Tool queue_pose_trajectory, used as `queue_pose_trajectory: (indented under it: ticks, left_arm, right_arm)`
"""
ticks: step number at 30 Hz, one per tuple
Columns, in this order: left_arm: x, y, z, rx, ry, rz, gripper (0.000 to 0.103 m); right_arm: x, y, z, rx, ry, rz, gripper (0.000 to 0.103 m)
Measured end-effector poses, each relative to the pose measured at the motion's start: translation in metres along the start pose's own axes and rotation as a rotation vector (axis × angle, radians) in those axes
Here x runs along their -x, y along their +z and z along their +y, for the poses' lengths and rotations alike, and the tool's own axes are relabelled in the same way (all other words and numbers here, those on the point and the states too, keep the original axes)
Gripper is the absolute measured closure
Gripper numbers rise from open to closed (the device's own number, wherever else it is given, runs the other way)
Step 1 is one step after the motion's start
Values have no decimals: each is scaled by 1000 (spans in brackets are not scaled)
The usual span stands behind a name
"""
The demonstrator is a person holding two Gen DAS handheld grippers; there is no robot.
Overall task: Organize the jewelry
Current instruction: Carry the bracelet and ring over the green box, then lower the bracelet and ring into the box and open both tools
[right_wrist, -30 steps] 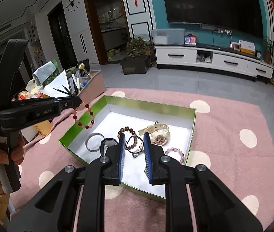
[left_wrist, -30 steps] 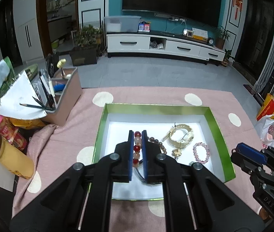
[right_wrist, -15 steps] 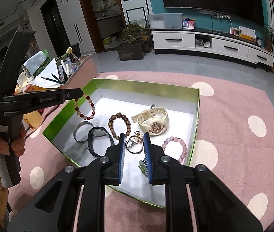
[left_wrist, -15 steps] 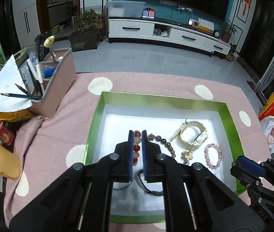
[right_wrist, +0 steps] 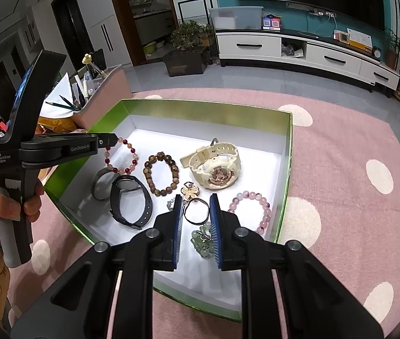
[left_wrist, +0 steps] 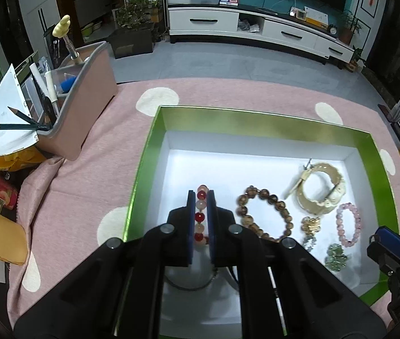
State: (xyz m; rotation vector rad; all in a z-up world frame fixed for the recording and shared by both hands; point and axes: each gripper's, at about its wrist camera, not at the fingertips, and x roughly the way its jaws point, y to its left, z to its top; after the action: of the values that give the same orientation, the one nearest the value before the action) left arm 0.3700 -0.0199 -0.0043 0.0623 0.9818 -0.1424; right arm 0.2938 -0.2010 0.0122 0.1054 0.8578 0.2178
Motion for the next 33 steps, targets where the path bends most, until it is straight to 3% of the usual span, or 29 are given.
queue_pose_trajectory:
  ticks: [33]
  left_arm:
    - [-10,-2,-4,-43,21,0,95]
  right_arm:
    - [-25,4,3,-4,-55,52,84]
